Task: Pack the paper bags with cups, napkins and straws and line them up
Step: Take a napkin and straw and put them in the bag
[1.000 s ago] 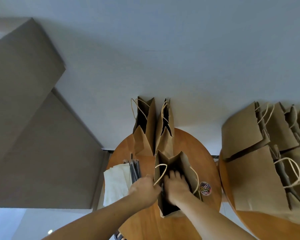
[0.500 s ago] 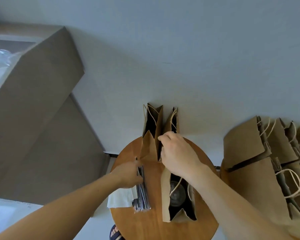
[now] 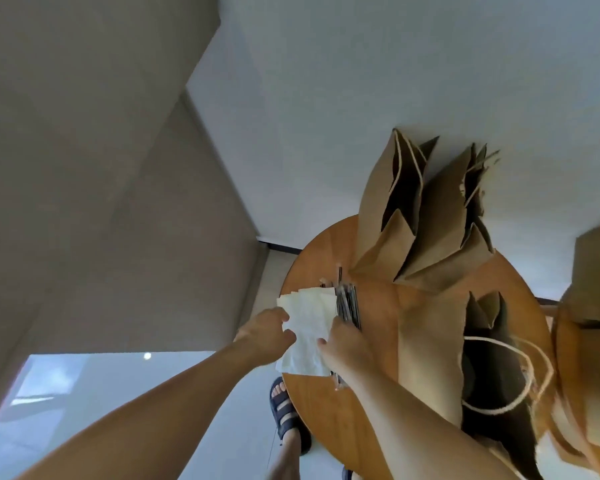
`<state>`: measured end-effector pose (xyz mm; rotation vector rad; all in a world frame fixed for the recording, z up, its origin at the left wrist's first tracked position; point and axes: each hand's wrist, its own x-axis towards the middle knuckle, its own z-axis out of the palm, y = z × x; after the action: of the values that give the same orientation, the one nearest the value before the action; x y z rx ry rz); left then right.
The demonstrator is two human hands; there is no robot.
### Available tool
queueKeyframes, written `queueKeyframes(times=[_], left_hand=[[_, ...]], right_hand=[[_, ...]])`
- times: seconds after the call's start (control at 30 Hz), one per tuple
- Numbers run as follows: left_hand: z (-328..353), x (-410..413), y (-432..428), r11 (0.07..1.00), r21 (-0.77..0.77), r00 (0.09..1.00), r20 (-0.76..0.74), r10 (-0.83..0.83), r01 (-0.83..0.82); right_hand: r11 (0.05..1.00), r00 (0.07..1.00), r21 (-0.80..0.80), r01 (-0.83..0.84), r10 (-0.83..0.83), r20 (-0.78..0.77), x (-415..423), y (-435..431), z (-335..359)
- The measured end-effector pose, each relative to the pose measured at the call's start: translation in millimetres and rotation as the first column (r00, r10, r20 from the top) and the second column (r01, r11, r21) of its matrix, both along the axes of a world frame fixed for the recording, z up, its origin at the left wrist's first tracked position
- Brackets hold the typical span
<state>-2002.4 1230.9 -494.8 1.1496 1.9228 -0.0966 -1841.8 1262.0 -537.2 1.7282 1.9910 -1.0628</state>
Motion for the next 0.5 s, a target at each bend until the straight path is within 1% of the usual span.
queueKeyframes(times=[0.07, 0.17, 0.27, 0.4, 0.5], left_hand=[[-11, 0, 2, 0.999, 0.009, 0.999, 0.023, 0.041, -0.041], [-22, -2, 5, 0.994, 0.02, 0.994, 0.043, 0.105, -0.106], [-27, -4, 6, 0.991, 0.018, 0.99, 0.038, 0.135, -0.136], [-29, -5, 4, 0.991, -0.005, 0.991, 0.021, 0.135, -0.135], [-28, -3, 2, 0.991, -0.018, 0.99, 0.025, 0.136, -0.136]], right_hand=[[0.999, 0.999, 0.03, 0.033, -0.034, 0.003, -3, 0, -17], [0.994, 0.999, 0.101, 0.032, -0.033, 0.008, -8, -2, -37], [0.988, 0.999, 0.152, 0.032, -0.037, 0.033, -13, -3, -51], [0.987, 0.995, 0.153, 0.046, -0.058, 0.075, -14, -5, -59], [0.985, 0.993, 0.136, 0.108, -0.113, 0.03, -8, -7, -61]])
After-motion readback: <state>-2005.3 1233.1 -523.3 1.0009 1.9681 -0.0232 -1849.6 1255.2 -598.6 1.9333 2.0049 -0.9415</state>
